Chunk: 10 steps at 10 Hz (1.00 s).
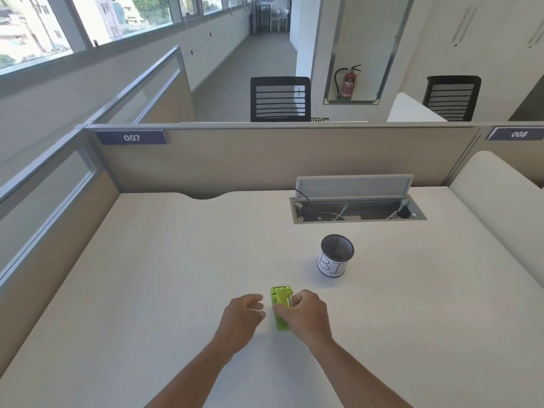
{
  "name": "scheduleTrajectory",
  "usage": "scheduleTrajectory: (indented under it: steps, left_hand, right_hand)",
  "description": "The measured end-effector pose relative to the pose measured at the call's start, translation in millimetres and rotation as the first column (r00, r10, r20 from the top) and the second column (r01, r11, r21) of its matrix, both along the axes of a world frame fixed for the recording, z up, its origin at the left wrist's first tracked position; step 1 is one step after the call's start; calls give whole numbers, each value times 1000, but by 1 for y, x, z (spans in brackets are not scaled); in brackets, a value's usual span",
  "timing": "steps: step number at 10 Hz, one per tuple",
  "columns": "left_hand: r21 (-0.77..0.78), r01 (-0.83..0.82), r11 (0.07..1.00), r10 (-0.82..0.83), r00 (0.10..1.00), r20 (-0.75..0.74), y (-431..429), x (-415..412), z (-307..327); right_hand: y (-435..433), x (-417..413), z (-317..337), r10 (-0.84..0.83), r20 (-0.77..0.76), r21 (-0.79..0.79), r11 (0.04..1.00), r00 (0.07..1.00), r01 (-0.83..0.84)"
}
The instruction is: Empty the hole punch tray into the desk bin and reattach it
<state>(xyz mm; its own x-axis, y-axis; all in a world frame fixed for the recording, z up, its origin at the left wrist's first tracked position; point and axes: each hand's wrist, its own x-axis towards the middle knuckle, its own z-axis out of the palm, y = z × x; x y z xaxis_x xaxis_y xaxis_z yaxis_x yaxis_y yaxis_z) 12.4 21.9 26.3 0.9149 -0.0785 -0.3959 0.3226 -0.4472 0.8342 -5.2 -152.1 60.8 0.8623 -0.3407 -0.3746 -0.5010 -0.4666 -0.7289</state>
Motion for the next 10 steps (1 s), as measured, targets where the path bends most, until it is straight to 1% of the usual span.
scheduleTrajectory:
  steps: [1,2,3,4,5,8,9,10]
  left_hand:
    - [341,38,939,-106,978,182,16,13,-5]
    - [538,110,836,-243,953,182,28,22,-12]
    - [631,164,758,-316,939,135,32,27,-20]
    - [680,213,701,-373,923,97,34,27,-27]
    - [695,262,670,-415,908,58,36,27,-35]
    - [726,279,628,-440,897,37,37,26,-36]
    - [727,276,628,-436,899,35,38,26,-36]
    - [746,303,594,-465,885,11,36,21,-34]
  right_hand:
    - [-5,12,-7,-49,-34,-10,999,998,49]
    - [-9,20,-16,-84,-57,-41,996,995,82]
    - [-9,24,-26,-97,-52,-79,993,994,93]
    - [-8,26,-33,-107,-46,-83,991,993,103]
    - [-7,27,-40,-109,-38,-92,990,993,105]
    - [-9,26,-49,-102,-13,-74,992,995,101]
    - [-9,28,-51,-90,-10,-64,994,996,89]
    - [-10,24,-51,-119,1,-88,989,993,118]
